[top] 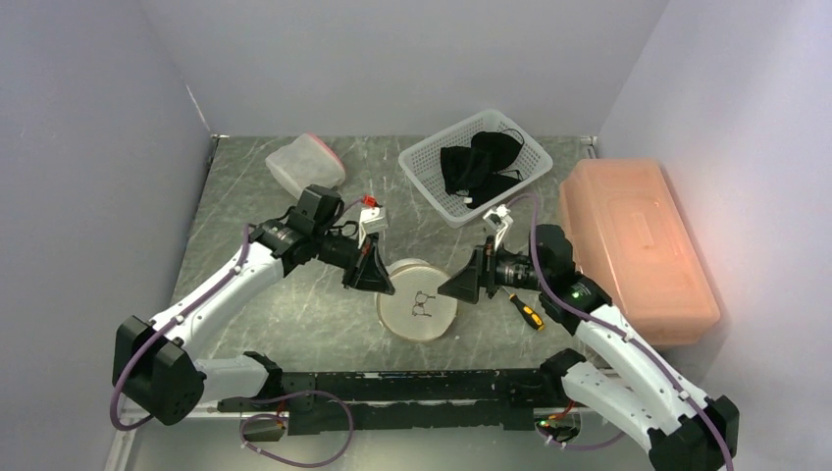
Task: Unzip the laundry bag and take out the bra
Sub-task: Adjust the laundry bag at the center of the board.
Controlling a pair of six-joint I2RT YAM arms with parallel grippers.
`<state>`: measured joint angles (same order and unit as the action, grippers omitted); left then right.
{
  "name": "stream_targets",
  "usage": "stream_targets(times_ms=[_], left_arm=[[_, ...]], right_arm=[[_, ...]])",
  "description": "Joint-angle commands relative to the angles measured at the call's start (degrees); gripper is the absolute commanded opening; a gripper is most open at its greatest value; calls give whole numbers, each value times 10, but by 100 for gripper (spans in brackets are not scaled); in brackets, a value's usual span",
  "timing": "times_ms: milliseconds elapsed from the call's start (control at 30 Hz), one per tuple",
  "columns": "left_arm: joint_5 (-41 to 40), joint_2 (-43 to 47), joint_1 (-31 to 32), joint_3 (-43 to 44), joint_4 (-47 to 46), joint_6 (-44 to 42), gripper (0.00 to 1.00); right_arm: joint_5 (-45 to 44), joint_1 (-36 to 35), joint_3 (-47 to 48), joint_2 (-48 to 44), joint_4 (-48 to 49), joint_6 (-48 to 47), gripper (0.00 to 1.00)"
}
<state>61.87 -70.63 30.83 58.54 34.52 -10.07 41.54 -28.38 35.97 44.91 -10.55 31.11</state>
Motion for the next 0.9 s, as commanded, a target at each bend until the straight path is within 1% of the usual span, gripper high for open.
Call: stream_targets(times_ms=[0, 67, 167, 333, 367, 400, 467, 500, 533, 567, 600, 633, 700, 767, 800, 867], left_arm=[[37, 12, 5, 2, -36, -19, 3], [39, 10, 6, 0, -42, -16, 3], [34, 6, 7, 0, -41, -17, 3], [17, -1, 9, 3, -45, -8, 3], [13, 0, 9, 3, -47, -6, 3], [10, 0, 9, 2, -51, -3, 5], [-8, 6, 9, -4, -67, 12, 18], [-22, 13, 9, -8, -78, 22, 26], [-42, 22, 9, -16, -96, 36, 50], [-70, 36, 9, -27, -121, 57, 69], [-119, 53, 8, -41, -158, 81, 91], [-168, 71, 8, -57, -189, 117, 93], [-286, 107, 8, -88, -245, 202, 94], [-385, 138, 7, -107, -263, 276, 94], [-413, 154, 7, -115, -270, 312, 94], [-429, 183, 6, -129, -287, 384, 94]], right_arm=[[3, -12, 26, 10, 8, -16, 76], [3, -15, 27, 16, 9, -18, 72], [5, -24, 30, 27, 9, -21, 61], [11, -29, 32, 38, 15, -21, 37], [13, -30, 31, 39, 16, -21, 30], [15, -30, 32, 39, 17, -21, 23], [9, -29, 33, 35, 20, -14, 0], [2, -30, 33, 32, 23, -11, 0], [-9, -30, 35, 23, 24, -6, 0], [-30, -30, 35, 14, 28, 3, 0], [-55, -28, 35, 5, 35, 15, 0], [-78, -27, 35, -3, 40, 27, 0], [-130, -23, 32, -12, 66, 61, 0], [-187, -21, 30, -14, 94, 98, 0], [-209, -22, 25, -14, 112, 119, 0], [-255, -21, 7, -18, 161, 166, 0]])
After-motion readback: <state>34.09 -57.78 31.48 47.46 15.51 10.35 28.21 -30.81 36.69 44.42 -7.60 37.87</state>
